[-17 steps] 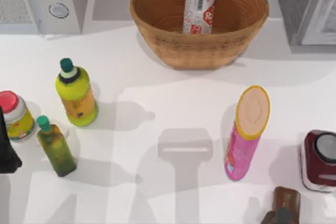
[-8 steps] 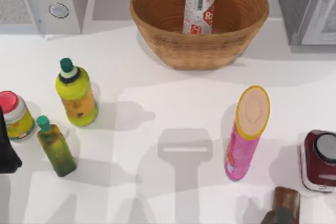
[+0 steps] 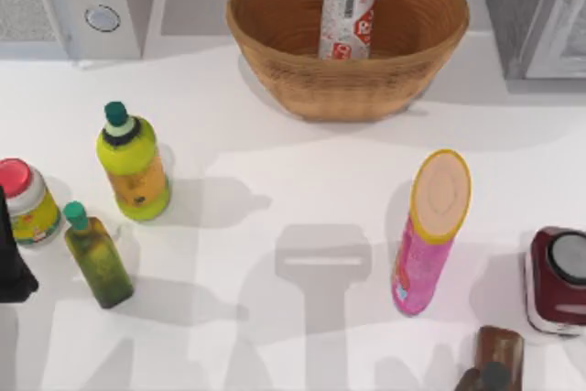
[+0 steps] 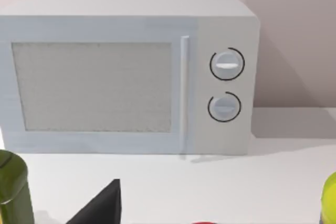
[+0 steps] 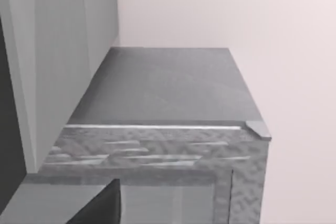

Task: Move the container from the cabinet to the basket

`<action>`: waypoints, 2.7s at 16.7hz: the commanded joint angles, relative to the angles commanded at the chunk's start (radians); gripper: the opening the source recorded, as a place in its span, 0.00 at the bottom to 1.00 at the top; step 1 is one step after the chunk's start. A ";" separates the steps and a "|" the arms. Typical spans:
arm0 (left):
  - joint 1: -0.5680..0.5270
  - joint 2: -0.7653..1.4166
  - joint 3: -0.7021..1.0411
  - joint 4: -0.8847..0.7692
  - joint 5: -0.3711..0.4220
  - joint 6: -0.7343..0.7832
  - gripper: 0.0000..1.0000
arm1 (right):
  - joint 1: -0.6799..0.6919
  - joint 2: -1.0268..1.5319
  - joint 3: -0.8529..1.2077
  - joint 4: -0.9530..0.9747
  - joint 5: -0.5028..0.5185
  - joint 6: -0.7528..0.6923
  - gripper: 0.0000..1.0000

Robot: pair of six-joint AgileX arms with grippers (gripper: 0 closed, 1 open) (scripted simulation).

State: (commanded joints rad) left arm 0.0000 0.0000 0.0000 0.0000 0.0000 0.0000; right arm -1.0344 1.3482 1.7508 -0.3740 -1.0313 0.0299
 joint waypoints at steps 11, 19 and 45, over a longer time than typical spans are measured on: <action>0.000 0.000 0.000 0.000 0.000 0.000 1.00 | 0.622 -0.012 0.000 -0.048 0.563 0.021 1.00; 0.000 0.000 0.000 0.000 0.000 0.000 1.00 | 1.303 -0.035 -0.015 -0.067 1.288 0.004 1.00; 0.000 0.000 0.000 0.000 0.000 0.000 1.00 | 1.355 -0.025 -0.022 -0.003 1.391 -0.030 1.00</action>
State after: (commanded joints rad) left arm 0.0000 0.0000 0.0000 0.0000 0.0000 0.0000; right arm 0.3205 1.3230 1.7287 -0.3773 0.3602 0.0000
